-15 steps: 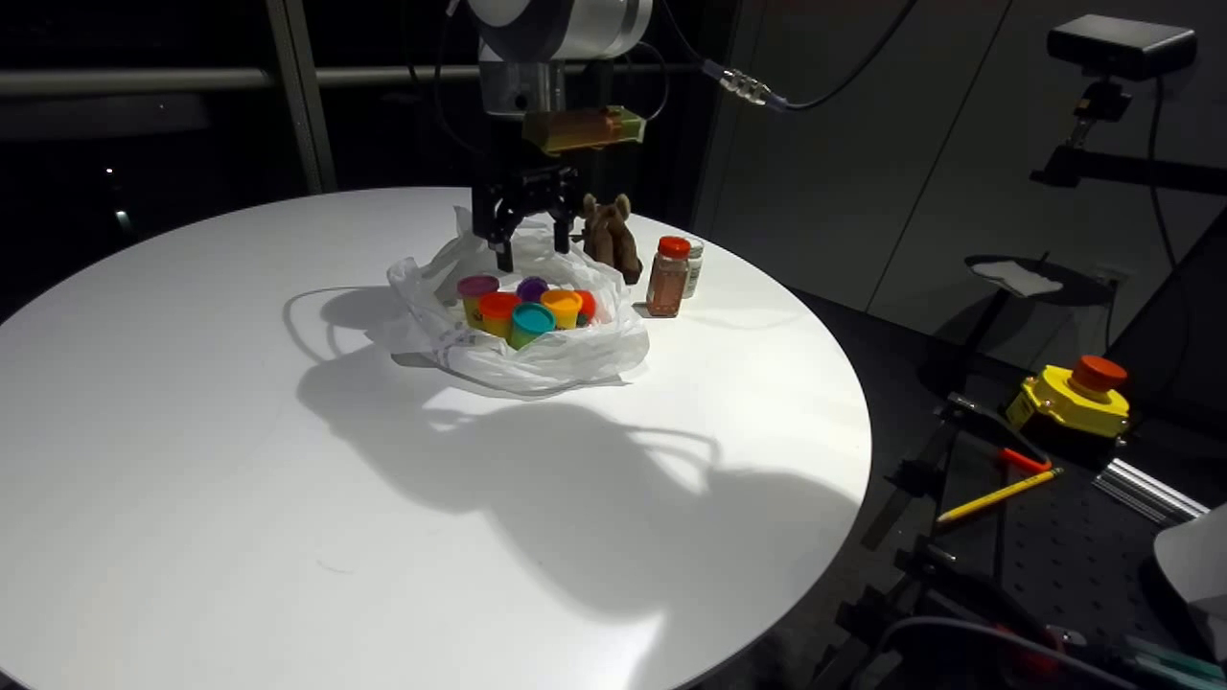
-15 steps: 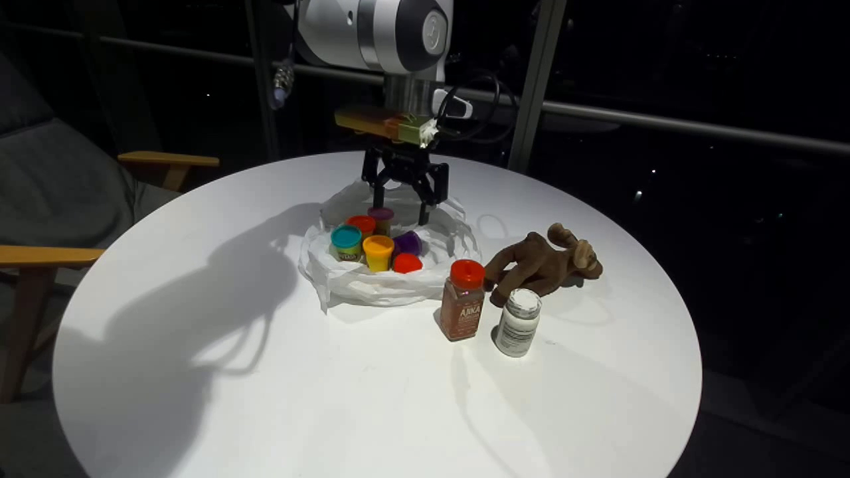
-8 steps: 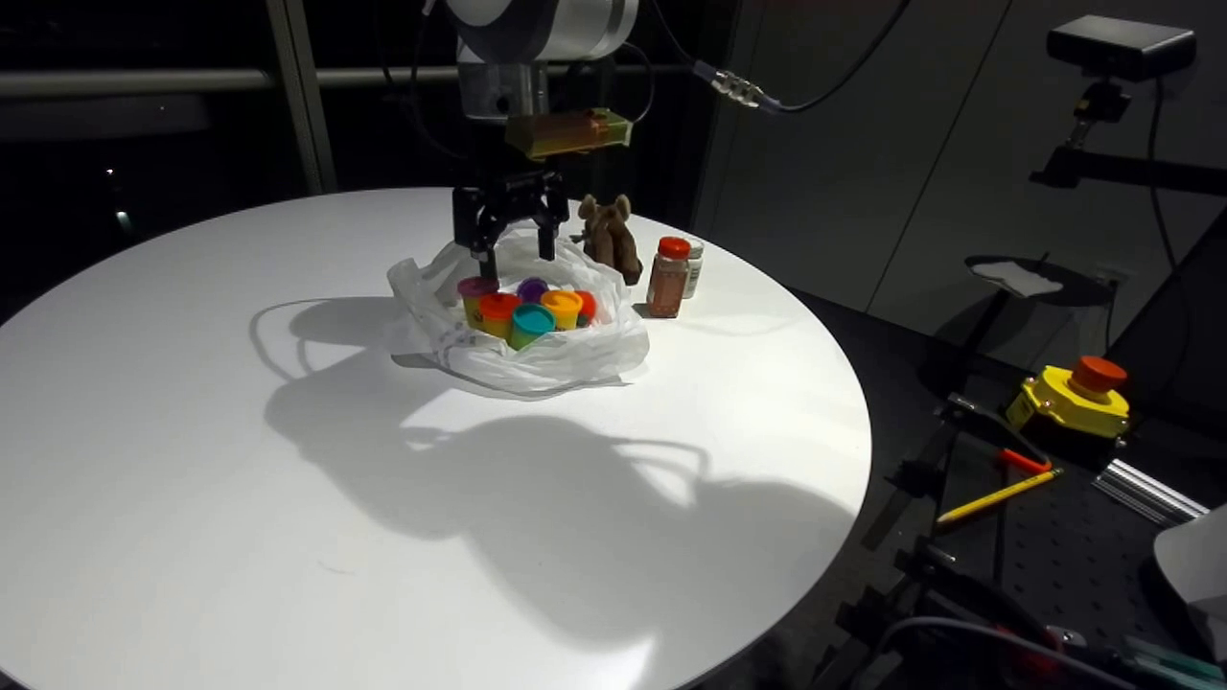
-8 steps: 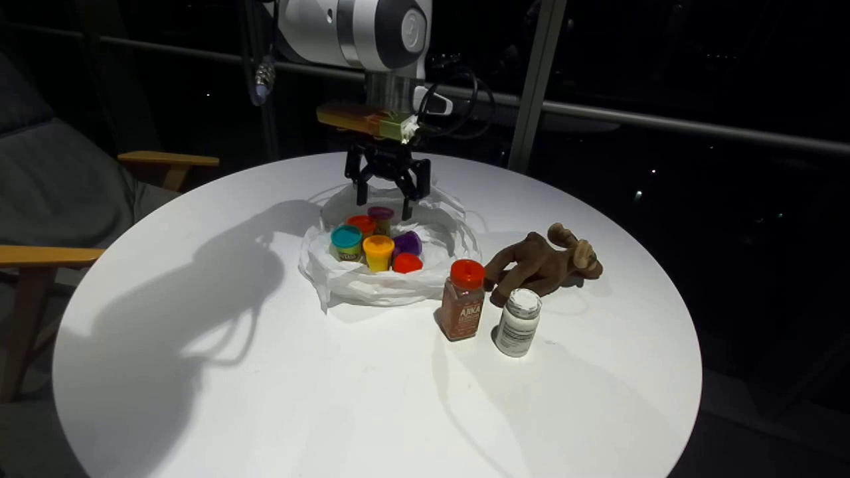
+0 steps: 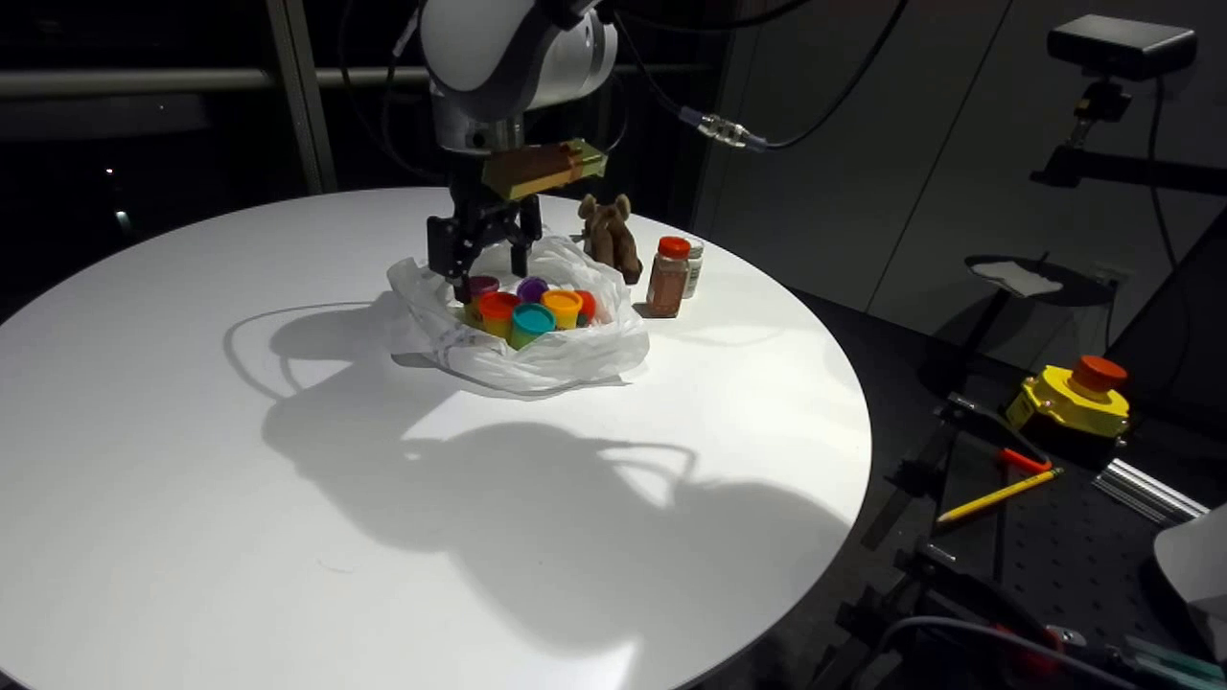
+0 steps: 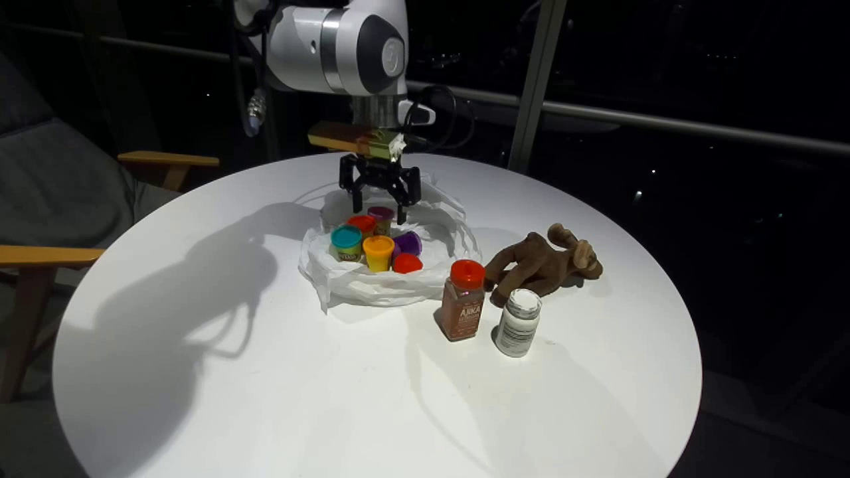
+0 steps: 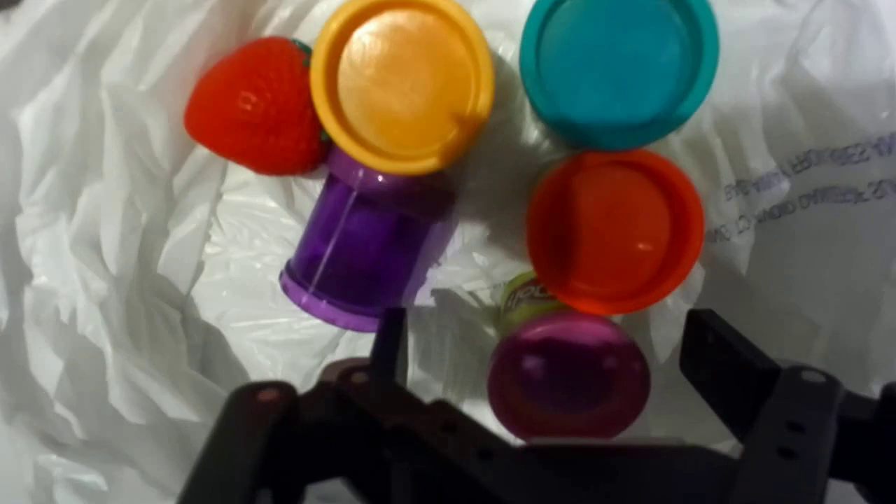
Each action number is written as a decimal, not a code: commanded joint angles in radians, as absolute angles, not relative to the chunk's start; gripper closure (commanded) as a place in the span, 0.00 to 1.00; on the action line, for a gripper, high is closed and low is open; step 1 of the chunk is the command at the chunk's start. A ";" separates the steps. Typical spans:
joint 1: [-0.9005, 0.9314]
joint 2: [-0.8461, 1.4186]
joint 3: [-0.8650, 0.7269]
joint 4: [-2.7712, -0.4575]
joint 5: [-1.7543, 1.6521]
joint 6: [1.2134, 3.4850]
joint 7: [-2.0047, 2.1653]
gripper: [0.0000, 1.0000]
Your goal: Remove the objects from the plastic and put them on the table
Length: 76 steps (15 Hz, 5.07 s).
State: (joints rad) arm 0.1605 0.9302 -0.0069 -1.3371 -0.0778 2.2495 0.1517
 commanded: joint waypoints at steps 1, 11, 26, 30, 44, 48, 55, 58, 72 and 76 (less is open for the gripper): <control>0.193 1.000 -0.047 -1.255 -0.119 2.343 0.192 0.00; 0.209 0.982 -0.055 -1.246 -0.124 2.311 0.185 0.61; 0.243 0.999 -0.070 -1.204 -0.148 2.106 0.235 0.25; 0.232 1.005 -0.062 -1.186 -0.139 2.144 0.230 0.51; 0.334 0.763 -0.136 -1.387 -0.269 2.156 0.369 0.73; 0.363 0.597 -0.142 -1.571 -0.357 2.141 0.435 0.73; 0.289 0.417 -0.096 -1.896 -0.346 2.141 0.456 0.73; 0.244 0.437 -0.083 -1.963 -0.341 2.147 0.419 0.73; 0.246 0.458 -0.147 -2.115 -0.476 2.454 0.452 0.73; 0.222 0.424 -0.147 -2.160 -0.466 2.482 0.421 0.73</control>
State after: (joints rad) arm 0.2359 0.4831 -0.1437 -2.0960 -0.4495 2.4474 0.4281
